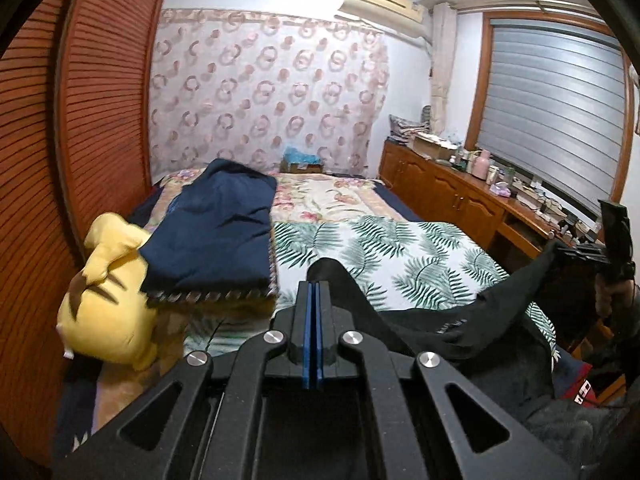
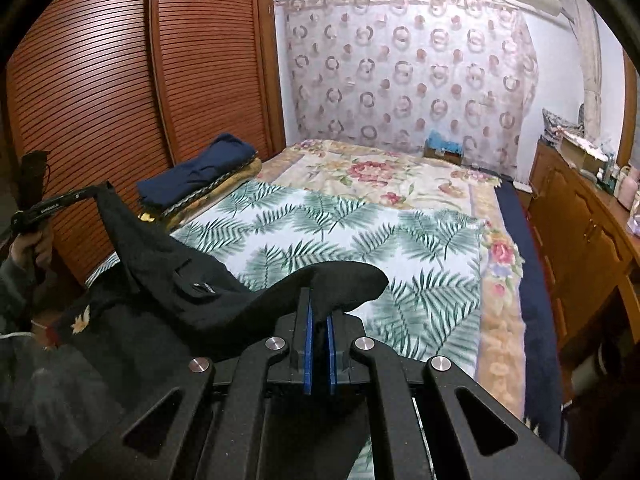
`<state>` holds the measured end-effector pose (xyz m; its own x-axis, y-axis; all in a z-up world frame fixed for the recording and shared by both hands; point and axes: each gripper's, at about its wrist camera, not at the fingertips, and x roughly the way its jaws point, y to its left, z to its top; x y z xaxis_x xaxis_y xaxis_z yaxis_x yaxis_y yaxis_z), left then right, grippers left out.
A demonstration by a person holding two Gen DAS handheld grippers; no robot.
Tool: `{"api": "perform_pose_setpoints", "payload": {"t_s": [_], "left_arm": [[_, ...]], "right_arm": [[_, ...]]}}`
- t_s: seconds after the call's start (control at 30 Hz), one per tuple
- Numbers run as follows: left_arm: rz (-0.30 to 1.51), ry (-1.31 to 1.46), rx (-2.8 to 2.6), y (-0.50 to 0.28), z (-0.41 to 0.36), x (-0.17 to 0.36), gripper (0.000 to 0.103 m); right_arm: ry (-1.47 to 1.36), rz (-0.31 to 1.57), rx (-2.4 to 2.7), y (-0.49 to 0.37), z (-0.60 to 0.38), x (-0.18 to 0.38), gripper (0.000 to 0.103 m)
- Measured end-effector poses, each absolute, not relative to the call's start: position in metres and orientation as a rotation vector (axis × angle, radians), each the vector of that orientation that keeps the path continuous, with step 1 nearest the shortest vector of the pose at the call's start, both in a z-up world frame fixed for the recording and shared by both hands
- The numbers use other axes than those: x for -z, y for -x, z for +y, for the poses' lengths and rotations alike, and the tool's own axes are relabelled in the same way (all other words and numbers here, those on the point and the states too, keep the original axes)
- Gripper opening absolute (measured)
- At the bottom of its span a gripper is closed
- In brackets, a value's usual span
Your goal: Fold small clothes
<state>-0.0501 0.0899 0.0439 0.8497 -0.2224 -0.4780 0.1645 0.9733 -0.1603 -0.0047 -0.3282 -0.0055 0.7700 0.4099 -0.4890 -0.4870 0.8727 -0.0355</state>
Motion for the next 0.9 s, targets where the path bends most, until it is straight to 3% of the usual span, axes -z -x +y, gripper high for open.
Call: {"api": "perform_pose_setpoints", "payload": {"t_s": [0.2, 0.33, 0.5, 0.73, 0.8, 0.9], "left_arm": [[0.594, 0.114, 0.127, 0.052, 0.104, -0.019, 0.002], [0.613, 0.117, 0.118, 0.044, 0.110, -0.011, 0.003], [0.645, 0.104, 0.156, 0.027, 0.103, 0.001, 0.041], [0.734, 0.058, 0.209, -0.013, 0.086, 0.021, 0.046], [0.768, 0.041, 0.212, -0.026, 0.081, 0.030, 0.060], [0.805, 0.024, 0.218, -0.042, 0.078, 0.042, 0.066]], "right_arm": [[0.161, 0.615, -0.464, 0.001, -0.330, 0.027, 0.005], [0.166, 0.639, -0.416, -0.013, -0.331, 0.027, 0.017], [0.169, 0.648, -0.398, -0.030, -0.319, 0.030, 0.043], [0.124, 0.621, -0.357, -0.051, -0.319, 0.038, 0.046], [0.112, 0.602, -0.346, -0.055, -0.323, 0.038, 0.047], [0.117, 0.620, -0.333, -0.067, -0.325, 0.048, 0.047]]}}
